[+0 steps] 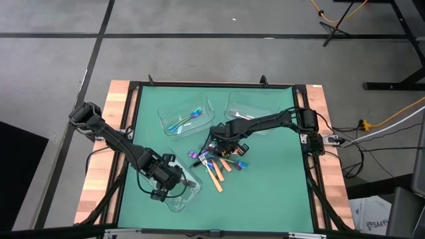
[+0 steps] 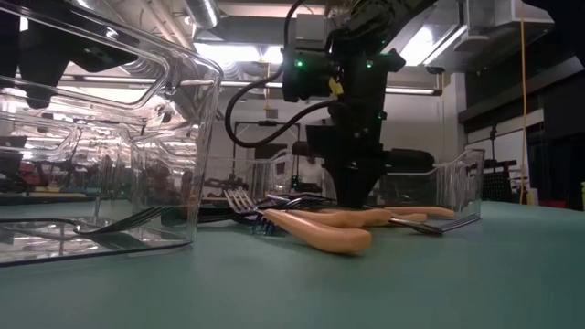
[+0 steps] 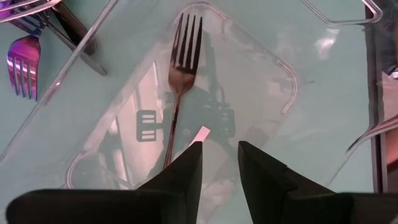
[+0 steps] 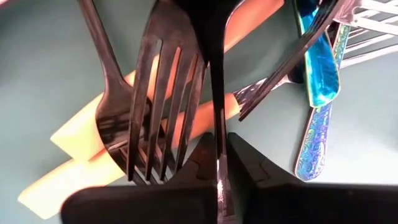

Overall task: Sort silverware by color (type)
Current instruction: Put the black fork into the bottom transparent bin

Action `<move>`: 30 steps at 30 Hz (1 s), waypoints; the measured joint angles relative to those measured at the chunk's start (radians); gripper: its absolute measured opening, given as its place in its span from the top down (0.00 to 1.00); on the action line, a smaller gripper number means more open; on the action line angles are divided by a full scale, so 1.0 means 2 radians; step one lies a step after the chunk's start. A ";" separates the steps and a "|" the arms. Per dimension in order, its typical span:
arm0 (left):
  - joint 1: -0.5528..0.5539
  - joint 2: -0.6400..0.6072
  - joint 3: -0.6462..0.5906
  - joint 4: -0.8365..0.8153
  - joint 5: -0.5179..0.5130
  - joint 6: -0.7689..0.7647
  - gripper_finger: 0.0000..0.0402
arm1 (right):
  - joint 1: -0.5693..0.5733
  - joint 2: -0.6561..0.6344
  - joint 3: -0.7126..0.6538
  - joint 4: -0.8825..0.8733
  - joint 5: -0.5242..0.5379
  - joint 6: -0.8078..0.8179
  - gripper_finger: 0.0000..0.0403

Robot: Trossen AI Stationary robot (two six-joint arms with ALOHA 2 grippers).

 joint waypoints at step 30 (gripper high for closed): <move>-0.002 -0.026 0.000 0.016 0.002 -0.074 0.76 | 0.135 -0.010 0.158 -0.108 0.244 -0.014 1.00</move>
